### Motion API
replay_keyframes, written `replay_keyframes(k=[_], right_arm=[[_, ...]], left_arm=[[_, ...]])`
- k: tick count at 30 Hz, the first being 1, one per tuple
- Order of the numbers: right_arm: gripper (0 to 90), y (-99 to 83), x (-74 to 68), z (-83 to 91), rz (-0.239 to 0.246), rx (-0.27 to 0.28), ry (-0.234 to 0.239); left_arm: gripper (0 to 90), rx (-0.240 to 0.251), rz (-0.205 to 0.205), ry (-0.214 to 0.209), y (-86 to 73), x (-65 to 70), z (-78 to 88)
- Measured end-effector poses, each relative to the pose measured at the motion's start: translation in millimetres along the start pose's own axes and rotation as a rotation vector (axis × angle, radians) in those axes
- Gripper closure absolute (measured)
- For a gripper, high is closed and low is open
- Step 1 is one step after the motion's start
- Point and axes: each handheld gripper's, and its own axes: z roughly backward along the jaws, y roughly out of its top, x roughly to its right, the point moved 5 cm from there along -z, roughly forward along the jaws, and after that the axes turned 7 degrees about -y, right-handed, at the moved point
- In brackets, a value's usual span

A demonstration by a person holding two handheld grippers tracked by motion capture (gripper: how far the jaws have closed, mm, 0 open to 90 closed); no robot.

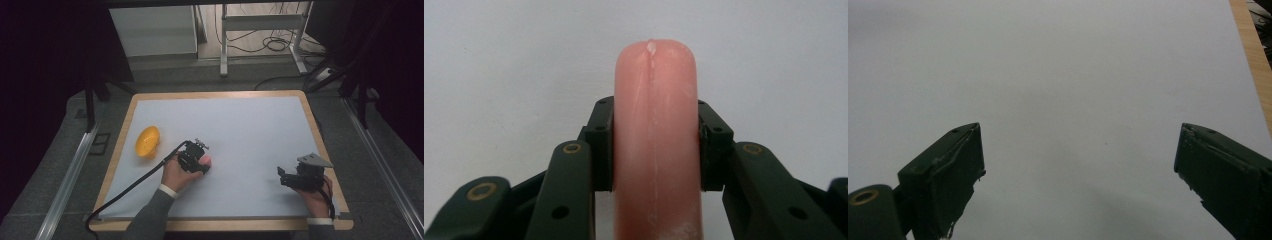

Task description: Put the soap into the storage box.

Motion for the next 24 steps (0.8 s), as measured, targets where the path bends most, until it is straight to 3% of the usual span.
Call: replay_keyframes(k=[10,24], right_arm=[[5.5,0.2,1.4,0.5,-0.003,0.002,-0.004],[5.5,0.3,3.2,1.2,-0.006,0.004,-0.012]], left_arm=[[59.9,0.036,0.002,-0.001,-1.1,-2.4,12.4],[60.0,0.087,0.003,0.031,-5.7,-10.7,37.9]])
